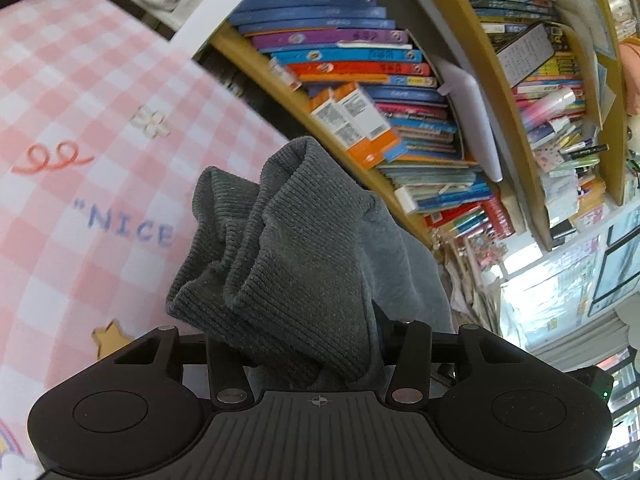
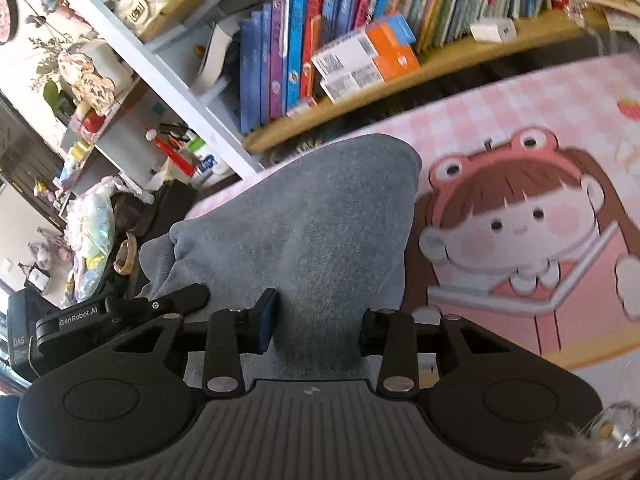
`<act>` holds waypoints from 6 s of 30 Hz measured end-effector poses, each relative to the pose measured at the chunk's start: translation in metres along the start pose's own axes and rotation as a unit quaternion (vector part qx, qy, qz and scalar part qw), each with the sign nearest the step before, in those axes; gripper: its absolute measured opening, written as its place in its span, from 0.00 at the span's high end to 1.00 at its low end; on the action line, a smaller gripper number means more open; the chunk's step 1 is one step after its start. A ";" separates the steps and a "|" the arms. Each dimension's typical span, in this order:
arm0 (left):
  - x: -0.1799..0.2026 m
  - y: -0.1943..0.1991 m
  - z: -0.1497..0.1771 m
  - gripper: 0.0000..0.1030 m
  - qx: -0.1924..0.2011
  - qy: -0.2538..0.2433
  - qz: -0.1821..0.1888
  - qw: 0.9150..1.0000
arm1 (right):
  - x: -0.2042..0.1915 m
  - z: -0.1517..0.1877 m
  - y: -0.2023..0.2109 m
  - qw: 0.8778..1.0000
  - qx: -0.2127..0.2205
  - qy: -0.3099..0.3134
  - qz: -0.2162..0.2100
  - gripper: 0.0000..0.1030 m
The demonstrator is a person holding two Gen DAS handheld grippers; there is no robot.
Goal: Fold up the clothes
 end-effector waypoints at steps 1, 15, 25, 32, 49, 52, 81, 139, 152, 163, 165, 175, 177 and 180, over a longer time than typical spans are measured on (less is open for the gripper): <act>0.001 -0.002 -0.003 0.55 0.001 -0.002 0.000 1.000 | 0.001 -0.004 -0.002 1.000 0.002 0.002 -0.001 0.66; 0.015 -0.065 -0.050 0.55 -0.004 -0.026 -0.001 1.000 | 0.030 -0.058 -0.043 1.000 0.018 0.007 0.006 0.66; 0.018 -0.114 -0.080 0.55 0.001 -0.032 0.005 0.999 | 0.059 -0.096 -0.081 0.999 0.029 0.009 0.013 0.66; 0.009 -0.135 -0.082 0.55 0.007 -0.028 0.010 1.000 | 0.076 -0.108 -0.099 0.999 0.029 0.018 0.009 0.65; -0.008 -0.124 -0.064 0.26 0.032 -0.029 -0.022 0.999 | 0.105 -0.089 -0.097 0.997 0.035 -0.048 0.042 0.34; -0.010 -0.111 -0.059 0.25 0.038 -0.028 -0.026 0.999 | 0.103 -0.082 -0.087 0.997 0.034 -0.051 0.046 0.33; 0.031 -0.011 0.021 0.21 0.031 -0.133 -0.109 0.985 | 0.024 0.015 0.009 0.992 0.015 0.046 0.120 0.25; 0.060 0.000 0.047 0.00 0.059 -0.245 -0.194 0.948 | 0.007 0.038 0.022 0.963 0.039 0.145 0.222 0.02; 0.062 -0.001 0.048 0.00 0.058 -0.248 -0.185 0.949 | 0.008 0.039 0.021 0.964 0.035 0.143 0.223 0.02; 0.061 -0.001 0.048 0.00 0.055 -0.243 -0.184 0.951 | 0.009 0.039 0.020 0.964 0.033 0.144 0.223 0.02; 0.060 -0.001 0.048 0.00 0.055 -0.242 -0.184 0.951 | 0.009 0.039 0.020 0.964 0.033 0.144 0.223 0.02; 0.059 -0.002 0.048 0.00 0.052 -0.241 -0.181 0.952 | 0.009 0.039 0.020 0.964 0.031 0.145 0.222 0.02; 0.059 -0.002 0.048 0.00 0.051 -0.241 -0.181 0.952 | 0.009 0.039 0.020 0.964 0.031 0.146 0.221 0.02; 0.059 -0.002 0.048 0.00 0.051 -0.240 -0.181 0.952 | 0.008 0.040 0.019 0.964 0.031 0.147 0.221 0.02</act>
Point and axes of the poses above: each gripper's, at about its wrist camera, not at the fingertips, and y roughly against the way its jaws point, x to its right, z to its underside, the point moved 3 cm from there along -y, roughly the way its jaws point, and after that the axes turned 5 degrees about x, right-handed, at the moved point
